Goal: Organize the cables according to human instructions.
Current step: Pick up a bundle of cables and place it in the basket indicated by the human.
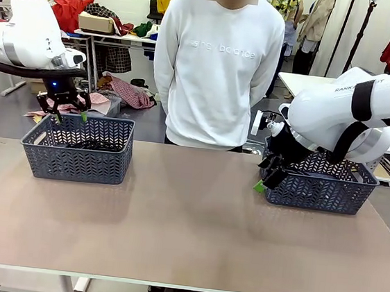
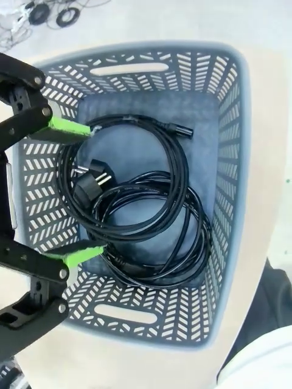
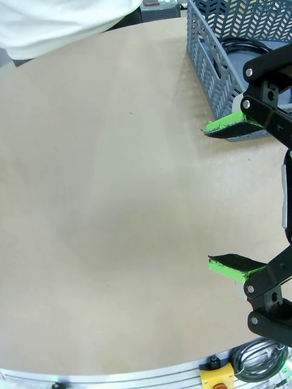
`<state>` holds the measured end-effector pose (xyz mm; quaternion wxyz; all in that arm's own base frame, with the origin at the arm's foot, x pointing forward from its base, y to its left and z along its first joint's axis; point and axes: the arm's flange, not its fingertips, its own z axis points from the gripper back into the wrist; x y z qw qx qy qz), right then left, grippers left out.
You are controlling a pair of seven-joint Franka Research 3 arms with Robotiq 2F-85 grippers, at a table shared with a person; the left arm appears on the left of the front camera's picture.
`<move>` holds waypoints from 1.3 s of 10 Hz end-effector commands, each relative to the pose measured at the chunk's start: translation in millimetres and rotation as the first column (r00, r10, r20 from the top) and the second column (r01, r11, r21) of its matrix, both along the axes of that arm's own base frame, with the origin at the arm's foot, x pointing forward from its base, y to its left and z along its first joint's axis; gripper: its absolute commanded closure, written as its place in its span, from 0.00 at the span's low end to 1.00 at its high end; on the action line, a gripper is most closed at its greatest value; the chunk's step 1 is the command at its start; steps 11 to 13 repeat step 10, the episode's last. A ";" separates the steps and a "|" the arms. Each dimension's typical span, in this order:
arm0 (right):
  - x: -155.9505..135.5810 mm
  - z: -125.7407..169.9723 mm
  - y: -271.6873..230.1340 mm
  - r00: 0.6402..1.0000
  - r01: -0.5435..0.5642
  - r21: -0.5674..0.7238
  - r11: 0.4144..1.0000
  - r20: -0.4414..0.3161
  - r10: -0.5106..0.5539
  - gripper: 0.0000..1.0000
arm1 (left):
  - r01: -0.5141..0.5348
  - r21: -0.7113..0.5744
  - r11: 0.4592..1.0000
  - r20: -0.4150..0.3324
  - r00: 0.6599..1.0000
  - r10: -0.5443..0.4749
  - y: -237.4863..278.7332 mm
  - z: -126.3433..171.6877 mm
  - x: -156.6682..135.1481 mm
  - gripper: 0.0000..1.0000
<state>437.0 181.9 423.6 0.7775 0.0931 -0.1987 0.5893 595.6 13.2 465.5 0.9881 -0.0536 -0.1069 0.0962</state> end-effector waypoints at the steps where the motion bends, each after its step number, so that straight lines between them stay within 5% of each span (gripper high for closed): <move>1: -0.8 1.2 0.0 1.000 -0.008 -0.001 1.000 0.004 0.008 0.00 | 0.016 -0.018 1.000 -0.006 1.000 -0.016 2.9 0.1 -7.3 0.00; 13: -0.8 1.2 0.0 1.000 -0.008 -0.001 1.000 0.004 0.008 0.00 | -0.004 -0.005 1.000 -0.005 1.000 0.004 0.1 -0.7 -0.8 0.00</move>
